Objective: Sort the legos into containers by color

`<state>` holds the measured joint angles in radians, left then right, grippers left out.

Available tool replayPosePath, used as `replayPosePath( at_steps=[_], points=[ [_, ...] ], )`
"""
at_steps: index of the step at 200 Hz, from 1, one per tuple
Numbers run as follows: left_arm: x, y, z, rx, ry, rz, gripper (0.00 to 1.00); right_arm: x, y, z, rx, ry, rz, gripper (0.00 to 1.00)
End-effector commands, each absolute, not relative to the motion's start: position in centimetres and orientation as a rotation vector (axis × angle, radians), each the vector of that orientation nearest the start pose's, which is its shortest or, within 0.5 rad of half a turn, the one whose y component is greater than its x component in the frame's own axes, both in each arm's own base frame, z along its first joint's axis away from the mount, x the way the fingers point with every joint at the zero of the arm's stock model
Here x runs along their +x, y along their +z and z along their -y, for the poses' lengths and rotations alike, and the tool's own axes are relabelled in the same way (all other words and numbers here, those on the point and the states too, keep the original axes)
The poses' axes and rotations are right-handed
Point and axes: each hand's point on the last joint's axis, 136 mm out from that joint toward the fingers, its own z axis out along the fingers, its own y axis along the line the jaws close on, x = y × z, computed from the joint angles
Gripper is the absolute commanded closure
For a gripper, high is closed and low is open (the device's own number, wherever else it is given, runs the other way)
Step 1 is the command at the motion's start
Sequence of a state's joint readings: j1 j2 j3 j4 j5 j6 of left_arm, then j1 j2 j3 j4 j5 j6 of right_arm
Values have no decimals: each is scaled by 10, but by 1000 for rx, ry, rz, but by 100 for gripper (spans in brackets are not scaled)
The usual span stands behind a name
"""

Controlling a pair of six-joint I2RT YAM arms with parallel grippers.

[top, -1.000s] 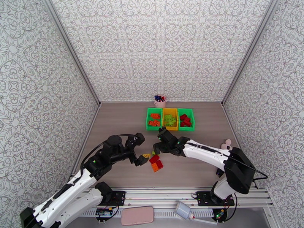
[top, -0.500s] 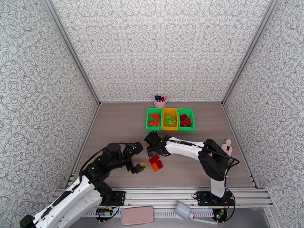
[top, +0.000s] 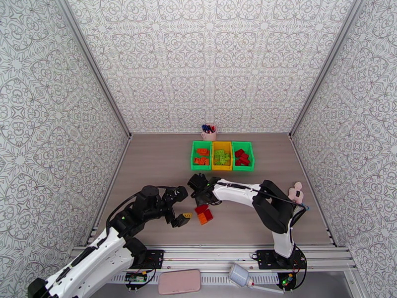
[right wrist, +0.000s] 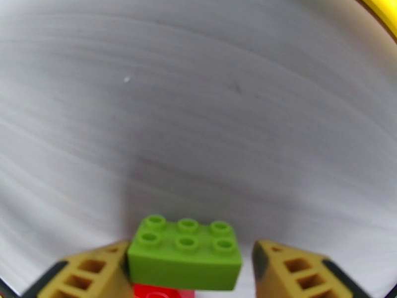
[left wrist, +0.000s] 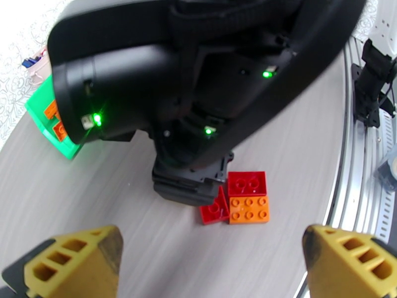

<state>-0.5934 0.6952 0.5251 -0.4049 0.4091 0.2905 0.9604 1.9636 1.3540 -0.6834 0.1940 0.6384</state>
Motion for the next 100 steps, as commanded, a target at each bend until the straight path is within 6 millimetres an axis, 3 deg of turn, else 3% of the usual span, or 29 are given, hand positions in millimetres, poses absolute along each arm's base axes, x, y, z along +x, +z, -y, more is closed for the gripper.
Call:
replayPosePath(
  at_steps=[1,25,50,100],
  points=[
    [177,176,205,1152,-637,-1825,0,272,34,-328,-396,98,-2795,44],
    [179,178,205,1142,-639,-1824,0,271,38,-329,-396,115,-2791,53],
    [182,181,206,1125,-634,-1823,0,272,48,-328,-387,135,-2770,54],
    [196,196,213,1030,-635,-1812,0,296,91,-311,-301,185,-2636,56]
  ],
)
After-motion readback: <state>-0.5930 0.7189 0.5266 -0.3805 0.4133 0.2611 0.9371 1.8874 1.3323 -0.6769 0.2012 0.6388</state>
